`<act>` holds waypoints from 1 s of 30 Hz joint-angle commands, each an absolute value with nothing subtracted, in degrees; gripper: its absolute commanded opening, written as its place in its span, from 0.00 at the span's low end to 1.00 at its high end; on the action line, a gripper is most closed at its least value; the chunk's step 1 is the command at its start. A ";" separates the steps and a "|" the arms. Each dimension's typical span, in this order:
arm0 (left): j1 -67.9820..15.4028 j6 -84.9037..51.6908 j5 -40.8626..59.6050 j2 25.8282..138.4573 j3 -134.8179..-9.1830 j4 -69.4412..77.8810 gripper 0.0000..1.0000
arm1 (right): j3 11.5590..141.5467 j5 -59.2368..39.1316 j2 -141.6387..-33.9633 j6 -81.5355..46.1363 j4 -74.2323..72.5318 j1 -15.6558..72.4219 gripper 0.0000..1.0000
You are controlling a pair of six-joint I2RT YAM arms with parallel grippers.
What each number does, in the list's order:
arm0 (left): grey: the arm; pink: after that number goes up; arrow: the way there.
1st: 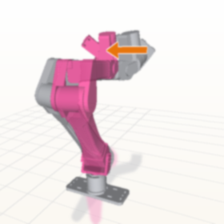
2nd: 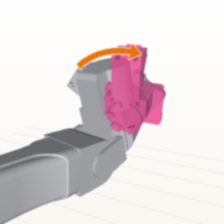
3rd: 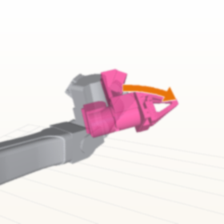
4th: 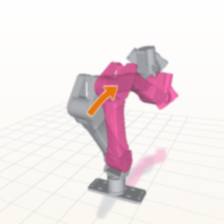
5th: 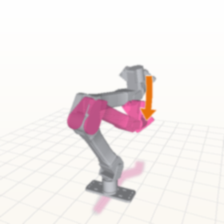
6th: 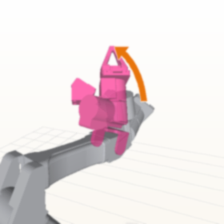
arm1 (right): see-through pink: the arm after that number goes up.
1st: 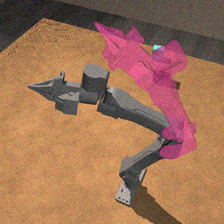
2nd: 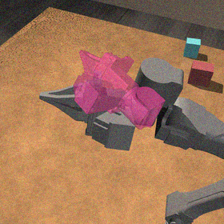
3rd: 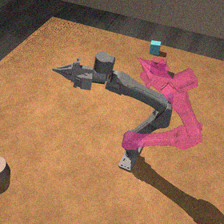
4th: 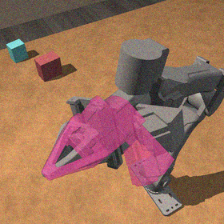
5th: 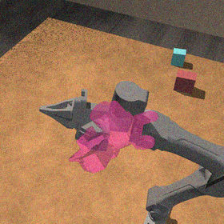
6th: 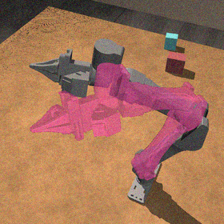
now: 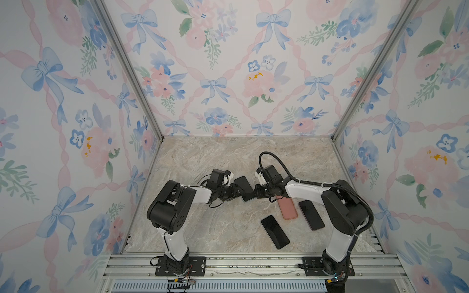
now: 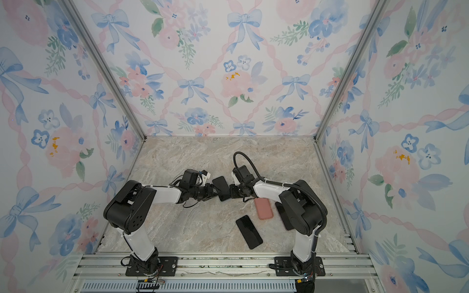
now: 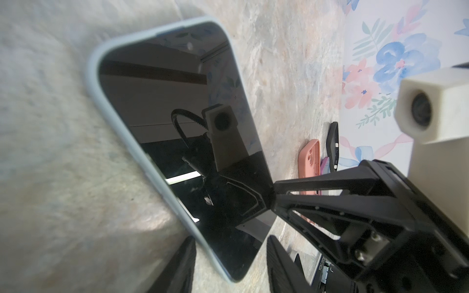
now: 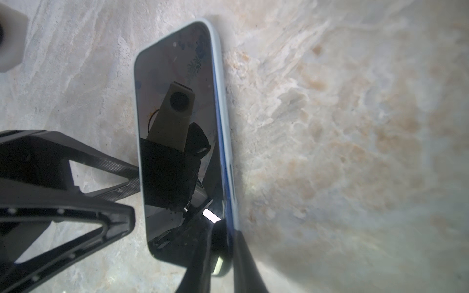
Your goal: Put the phone into the phone case
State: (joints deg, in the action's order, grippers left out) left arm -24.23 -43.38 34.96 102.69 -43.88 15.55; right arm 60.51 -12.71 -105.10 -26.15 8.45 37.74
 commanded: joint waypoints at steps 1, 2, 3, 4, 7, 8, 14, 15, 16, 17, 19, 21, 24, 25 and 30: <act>-25.40 -42.82 32.81 104.10 -42.63 9.55 0.48 | 58.52 -17.73 -105.80 -26.03 15.01 40.02 0.21; -25.40 -42.81 32.78 104.11 -42.63 9.58 0.48 | 58.55 -18.04 -105.77 -25.93 15.18 39.73 0.20; -25.40 -42.73 32.78 104.23 -42.63 9.54 0.48 | 58.61 -18.09 -105.80 -25.84 15.29 39.50 0.19; -25.40 -42.74 32.78 104.26 -42.67 9.58 0.48 | 58.83 -18.08 -105.68 -25.75 15.38 39.55 0.18; -25.44 -42.79 32.87 104.45 -42.80 9.73 0.48 | 59.30 -18.69 -105.82 -25.60 15.86 39.79 0.16; -25.40 -42.76 32.91 104.50 -42.85 9.67 0.48 | 59.38 -18.90 -105.65 -25.51 16.12 39.92 0.18; -25.49 -43.18 33.83 103.83 -42.63 9.68 0.48 | 59.92 -18.73 -104.22 -25.30 18.40 39.33 0.22; -25.59 -43.42 34.44 103.65 -42.63 9.69 0.47 | 59.94 -18.67 -104.16 -25.48 18.79 39.20 0.22; -25.62 -43.59 34.92 103.33 -42.63 9.33 0.47 | 59.94 -18.72 -104.14 -25.55 19.18 39.14 0.21; -25.67 -43.74 34.90 102.96 -42.63 8.81 0.47 | 59.94 -18.72 -104.14 -25.62 19.41 39.13 0.21; -25.83 -43.81 34.54 102.07 -42.63 7.94 0.47 | 59.95 -18.69 -103.87 -25.58 19.99 39.11 0.23; -26.01 -43.84 34.40 101.72 -40.79 7.65 0.46 | 59.89 -18.52 -103.50 -25.58 20.13 38.78 0.26; -26.37 -44.07 34.63 101.78 -40.48 7.55 0.46 | 60.25 -18.24 -102.78 -25.66 20.65 38.51 0.30; -26.50 -44.07 34.53 101.70 -40.28 7.63 0.46 | 60.35 -18.20 -102.60 -25.57 20.84 38.49 0.30; -26.63 -43.77 34.35 102.39 -40.34 7.73 0.46 | 60.64 -18.35 -103.05 -25.83 20.37 38.11 0.30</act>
